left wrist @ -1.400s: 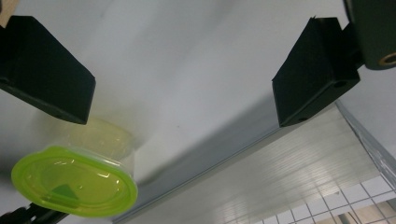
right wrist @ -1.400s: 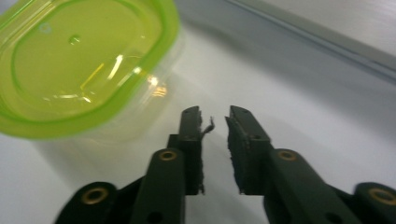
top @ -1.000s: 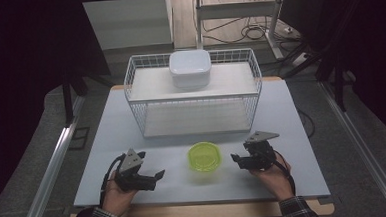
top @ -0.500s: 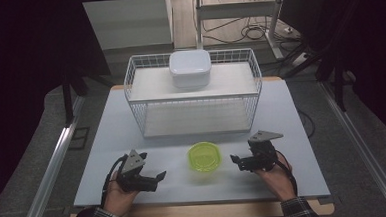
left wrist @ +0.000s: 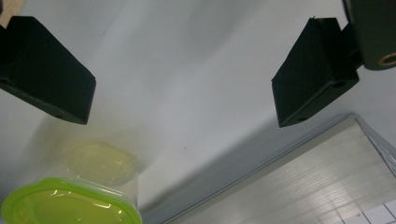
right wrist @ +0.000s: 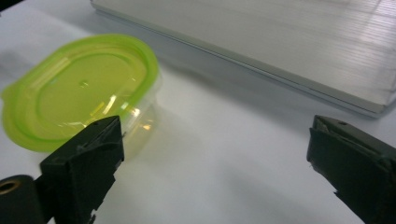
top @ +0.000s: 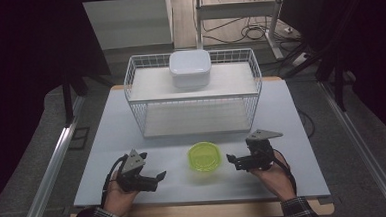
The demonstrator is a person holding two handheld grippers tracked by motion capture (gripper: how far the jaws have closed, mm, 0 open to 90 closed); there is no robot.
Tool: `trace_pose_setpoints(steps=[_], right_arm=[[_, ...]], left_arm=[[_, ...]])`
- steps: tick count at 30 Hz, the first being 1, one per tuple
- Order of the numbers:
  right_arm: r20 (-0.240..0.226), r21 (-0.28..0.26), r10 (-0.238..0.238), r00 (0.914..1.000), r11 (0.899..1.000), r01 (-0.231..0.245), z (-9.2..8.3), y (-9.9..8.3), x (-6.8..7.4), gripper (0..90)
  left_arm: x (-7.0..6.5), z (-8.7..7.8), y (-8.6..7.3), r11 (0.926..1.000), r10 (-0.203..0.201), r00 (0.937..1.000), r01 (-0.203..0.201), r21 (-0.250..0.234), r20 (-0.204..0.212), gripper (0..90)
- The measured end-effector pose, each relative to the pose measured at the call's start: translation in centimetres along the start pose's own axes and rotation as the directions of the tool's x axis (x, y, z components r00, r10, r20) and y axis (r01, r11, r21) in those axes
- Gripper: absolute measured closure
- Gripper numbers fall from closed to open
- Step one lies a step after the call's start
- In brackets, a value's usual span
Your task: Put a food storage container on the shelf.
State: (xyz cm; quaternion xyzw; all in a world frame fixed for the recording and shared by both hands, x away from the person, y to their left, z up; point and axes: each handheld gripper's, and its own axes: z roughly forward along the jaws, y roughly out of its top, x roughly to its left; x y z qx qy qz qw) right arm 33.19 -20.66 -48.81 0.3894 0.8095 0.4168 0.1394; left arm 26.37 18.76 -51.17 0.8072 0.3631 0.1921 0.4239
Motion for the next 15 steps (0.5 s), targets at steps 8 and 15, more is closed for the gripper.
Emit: trace_pose_setpoints(steps=[8, 15], right_arm=[[-0.058, 0.015, 0.017, 0.9982, 1.000, -0.016, -0.1, 1.2, 1.2, 9.1], [-0.089, 0.040, 0.096, 0.9914, 0.995, -0.093, 0.6, 2.0, 2.1, 36.6]], left_arm=[[-0.1, 0.0, 0.1, 1.0000, 0.000, 1.0000, 0.000, -0.004, 0.001, 5.8], [-0.1, 0.0, 0.1, 1.0000, 0.002, 1.0000, -0.002, -0.003, 0.000, 5.7]])
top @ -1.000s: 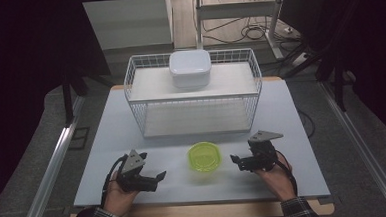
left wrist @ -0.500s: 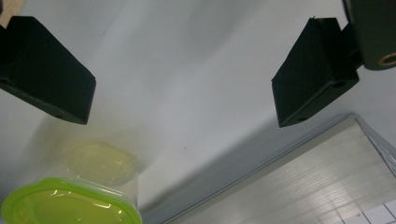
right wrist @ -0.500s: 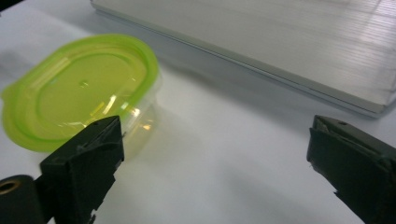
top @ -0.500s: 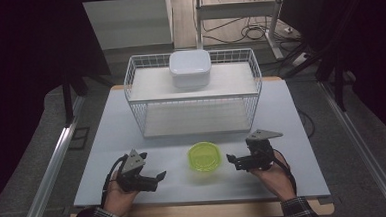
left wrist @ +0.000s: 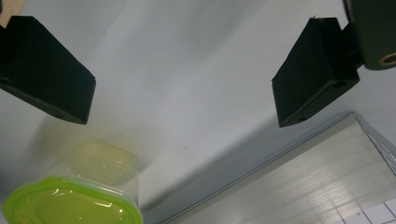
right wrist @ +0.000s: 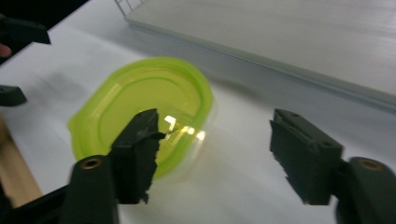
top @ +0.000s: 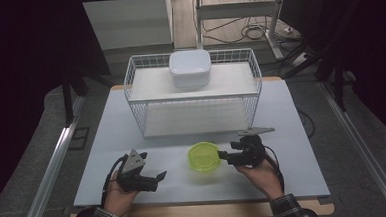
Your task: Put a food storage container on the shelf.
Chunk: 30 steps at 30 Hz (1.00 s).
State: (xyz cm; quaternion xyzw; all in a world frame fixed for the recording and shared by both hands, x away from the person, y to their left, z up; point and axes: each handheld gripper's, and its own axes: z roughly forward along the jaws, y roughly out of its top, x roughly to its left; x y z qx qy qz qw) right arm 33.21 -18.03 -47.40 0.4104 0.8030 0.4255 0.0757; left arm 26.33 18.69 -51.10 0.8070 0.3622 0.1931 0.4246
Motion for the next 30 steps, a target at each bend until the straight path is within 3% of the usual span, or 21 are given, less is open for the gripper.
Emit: trace_pose_setpoints(steps=[6, 12, 19, 25, 27, 30], right_arm=[[-0.041, 0.018, 0.081, 0.9959, 0.997, -0.080, 1.3, 0.1, -0.2, 47.7], [-0.087, 0.066, 0.186, 0.9787, 0.981, -0.181, 2.4, 0.0, -1.0, 57.3], [-0.128, 0.083, 0.241, 0.9620, 0.969, -0.232, 2.7, 0.1, -1.3, 70.7], [-0.189, 0.107, 0.297, 0.9359, 0.954, -0.281, 3.1, 0.4, -1.5, 79.5], [-0.190, 0.109, 0.292, 0.9373, 0.955, -0.276, 3.1, 0.5, -1.4, 79.9], [-0.207, 0.116, 0.301, 0.9310, 0.952, -0.282, 3.1, 0.7, -1.2, 80.6]], left_arm=[[0.0, 0.0, 0.0, 1.0000, 0.001, 1.0000, -0.001, 0.001, -0.001, 5.7], [0.0, 0.0, 0.0, 1.0000, 0.004, 1.0000, -0.004, 0.002, -0.002, 5.7], [-0.1, 0.0, 0.0, 1.0000, 0.007, 1.0000, -0.007, 0.002, -0.002, 5.7], [0.0, 0.0, 0.0, 1.0000, 0.006, 1.0000, -0.006, 0.000, -0.004, 5.7], [0.0, 0.0, 0.0, 1.0000, 0.005, 1.0000, -0.005, 0.000, -0.005, 5.7], [0.0, 0.0, 0.0, 1.0000, 0.004, 1.0000, -0.004, -0.001, -0.006, 5.7]])
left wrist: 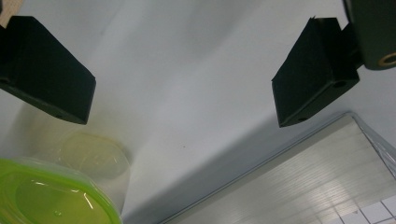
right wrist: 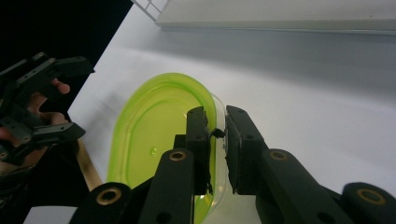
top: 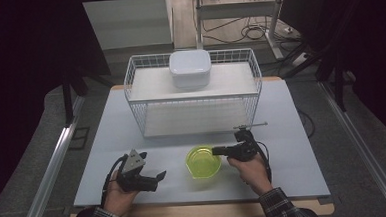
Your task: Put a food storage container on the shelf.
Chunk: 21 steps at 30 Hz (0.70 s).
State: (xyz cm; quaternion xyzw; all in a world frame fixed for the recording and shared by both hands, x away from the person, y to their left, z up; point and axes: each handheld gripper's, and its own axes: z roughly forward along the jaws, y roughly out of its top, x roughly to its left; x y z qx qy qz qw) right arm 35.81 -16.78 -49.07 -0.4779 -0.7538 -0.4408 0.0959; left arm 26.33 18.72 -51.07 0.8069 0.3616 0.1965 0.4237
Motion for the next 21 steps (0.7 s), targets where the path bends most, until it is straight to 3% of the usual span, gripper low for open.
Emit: trace_pose_setpoints(steps=[5, 9, 15, 21], right_arm=[[-0.042, -0.015, 0.010, 0.9991, 1.000, -0.011, -0.3, 0.2, 0.5, 82.1], [-0.031, -0.022, -0.007, 0.9995, 1.000, 0.006, -0.6, 0.4, 0.8, 82.5], [-0.082, -0.040, 0.026, 0.9963, 0.999, -0.029, -1.0, 0.7, 0.4, 83.9], [-0.062, -0.049, 0.011, 0.9980, 0.999, -0.014, -1.3, 1.0, 0.5, 83.9]], left_arm=[[0.0, -0.1, 0.0, 1.0000, 0.002, 1.0000, -0.002, -0.002, -0.003, 5.7], [0.1, -0.1, 0.0, 1.0000, 0.002, 1.0000, -0.002, -0.005, -0.005, 5.7], [0.1, -0.2, 0.0, 1.0000, 0.000, 1.0000, 0.000, -0.006, -0.007, 5.7], [0.1, -0.2, 0.0, 1.0000, 0.000, 1.0000, 0.000, -0.006, -0.007, 5.7]])
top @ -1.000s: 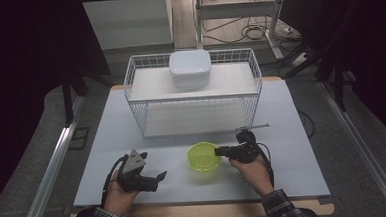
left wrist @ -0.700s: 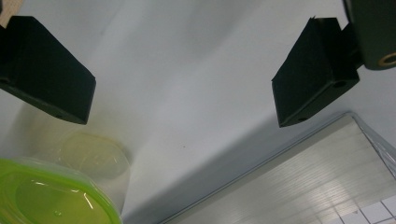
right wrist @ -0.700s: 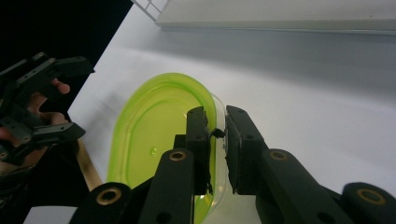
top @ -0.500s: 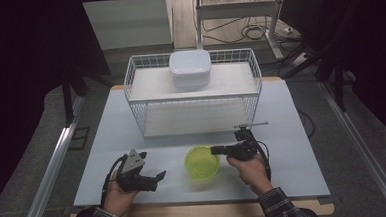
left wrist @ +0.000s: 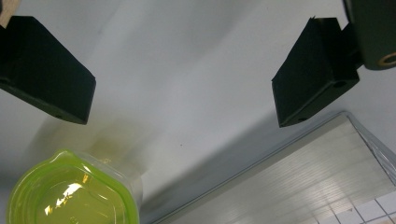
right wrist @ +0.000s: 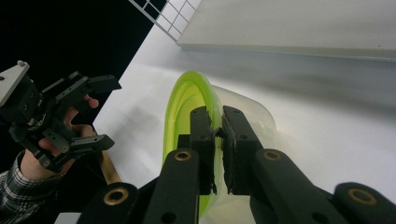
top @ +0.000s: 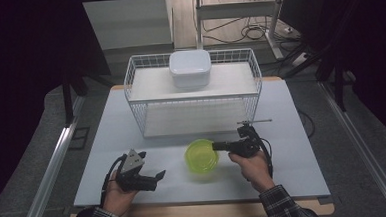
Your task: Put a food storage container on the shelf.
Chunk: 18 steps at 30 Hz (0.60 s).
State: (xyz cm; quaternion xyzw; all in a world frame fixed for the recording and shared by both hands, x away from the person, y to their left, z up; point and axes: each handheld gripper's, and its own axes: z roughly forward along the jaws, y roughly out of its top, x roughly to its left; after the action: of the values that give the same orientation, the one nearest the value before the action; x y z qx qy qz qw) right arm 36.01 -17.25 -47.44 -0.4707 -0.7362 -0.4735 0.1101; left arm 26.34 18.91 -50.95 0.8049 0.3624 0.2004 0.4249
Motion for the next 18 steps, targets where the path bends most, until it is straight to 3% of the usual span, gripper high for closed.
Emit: trace_pose_setpoints(steps=[4, 7, 11, 15, 18], right_arm=[[0.001, -0.004, -0.008, 1.0000, 1.000, 0.008, 0.1, 0.1, -0.1, 83.2], [0.061, -0.011, -0.037, 0.9975, 0.999, 0.038, 0.5, 0.0, -0.1, 81.0], [0.072, 0.002, -0.032, 0.9968, 0.999, 0.032, 1.5, -0.2, -0.4, 78.9], [0.061, 0.037, -0.005, 0.9981, 0.999, 0.003, 2.8, -0.6, -1.0, 75.5], [0.034, 0.029, 0.036, 0.9988, 0.999, -0.037, 3.1, -0.7, -1.5, 75.4]], left_arm=[[0.0, 0.0, 0.0, 1.0000, 0.000, 1.0000, 0.000, 0.001, 0.001, 5.7], [0.0, 0.1, 0.0, 1.0000, 0.002, 1.0000, -0.002, 0.003, 0.001, 5.7], [0.0, 0.0, 0.0, 1.0000, 0.001, 1.0000, -0.001, 0.001, 0.000, 5.7], [0.0, 0.0, 0.0, 1.0000, 0.002, 1.0000, -0.002, 0.002, 0.001, 5.7], [0.0, 0.0, 0.0, 1.0000, 0.002, 1.0000, -0.002, 0.002, 0.001, 5.7]])
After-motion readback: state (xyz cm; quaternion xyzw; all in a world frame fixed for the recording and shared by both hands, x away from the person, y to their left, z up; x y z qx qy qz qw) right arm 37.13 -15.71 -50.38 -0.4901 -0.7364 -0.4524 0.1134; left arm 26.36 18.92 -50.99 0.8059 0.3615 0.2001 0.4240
